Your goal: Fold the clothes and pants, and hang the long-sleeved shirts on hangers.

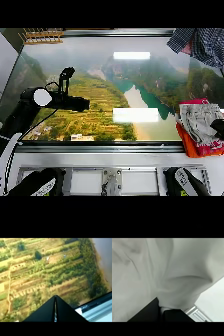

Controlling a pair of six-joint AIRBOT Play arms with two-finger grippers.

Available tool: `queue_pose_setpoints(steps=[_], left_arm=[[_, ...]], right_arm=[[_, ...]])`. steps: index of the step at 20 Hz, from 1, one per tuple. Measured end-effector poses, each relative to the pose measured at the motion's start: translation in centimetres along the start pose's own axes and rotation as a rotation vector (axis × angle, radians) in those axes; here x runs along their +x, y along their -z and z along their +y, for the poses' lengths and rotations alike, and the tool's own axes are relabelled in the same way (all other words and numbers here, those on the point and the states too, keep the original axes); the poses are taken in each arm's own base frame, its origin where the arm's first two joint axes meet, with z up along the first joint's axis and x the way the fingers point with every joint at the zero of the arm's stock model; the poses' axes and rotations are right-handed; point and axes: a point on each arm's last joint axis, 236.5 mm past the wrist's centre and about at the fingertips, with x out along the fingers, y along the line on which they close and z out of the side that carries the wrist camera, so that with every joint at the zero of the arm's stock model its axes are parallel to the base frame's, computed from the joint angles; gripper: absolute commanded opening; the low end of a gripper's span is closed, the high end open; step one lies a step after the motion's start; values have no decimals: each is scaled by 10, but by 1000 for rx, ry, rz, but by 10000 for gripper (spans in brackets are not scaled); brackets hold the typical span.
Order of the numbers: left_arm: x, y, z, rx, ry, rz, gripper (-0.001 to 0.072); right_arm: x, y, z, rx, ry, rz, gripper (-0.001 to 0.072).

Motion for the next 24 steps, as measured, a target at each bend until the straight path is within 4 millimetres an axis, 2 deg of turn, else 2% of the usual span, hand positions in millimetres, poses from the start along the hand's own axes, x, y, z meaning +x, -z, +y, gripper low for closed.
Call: queue_pose_setpoints(steps=[1,2,4,6,7,8,9,11,13,15,16,17,18,19,21,24], left_arm=[[0,0,0,0,0,2,5],[0,0,0,0,0,2,5],[0,0,0,0,0,2,5],[0,1,0,0,0,2,5],[0,0,0,0,0,2,5],[0,0,0,0,0,2,5],[0,0,0,0,0,2,5],[0,0,0,0,0,1,5],[0,0,0,0,0,1,5],[0,0,0,-1,0,-1,5],[0,0,0,-1,0,0,5],[0,1,0,-3,1,3,5],[0,1,0,-4,1,3,5],[0,1,0,-4,1,5,5],[0,1,0,-4,1,6,5],[0,2,-1,-4,2,7,5]], right_arm=[[0,1,-5,-3,21,2,477],[0,1,-10,-7,42,1,617],[-2,0,-18,-14,74,-10,607],[-12,-7,-20,-23,86,-63,608],[-21,-12,-16,-42,77,-105,608],[-32,-16,-3,-77,42,-159,609],[-43,-18,14,-118,-9,-209,609],[-68,-12,66,-227,-167,-291,609],[-94,7,125,-352,-349,-337,608],[-114,33,174,-474,-495,-348,605],[-121,46,193,-531,-547,-345,545],[-127,59,210,-588,-594,-341,364],[-131,72,224,-632,-630,-329,153],[-134,84,235,-673,-659,-315,18],[-137,102,250,-736,-697,-292,24],[-138,118,261,-781,-727,-263,24]])
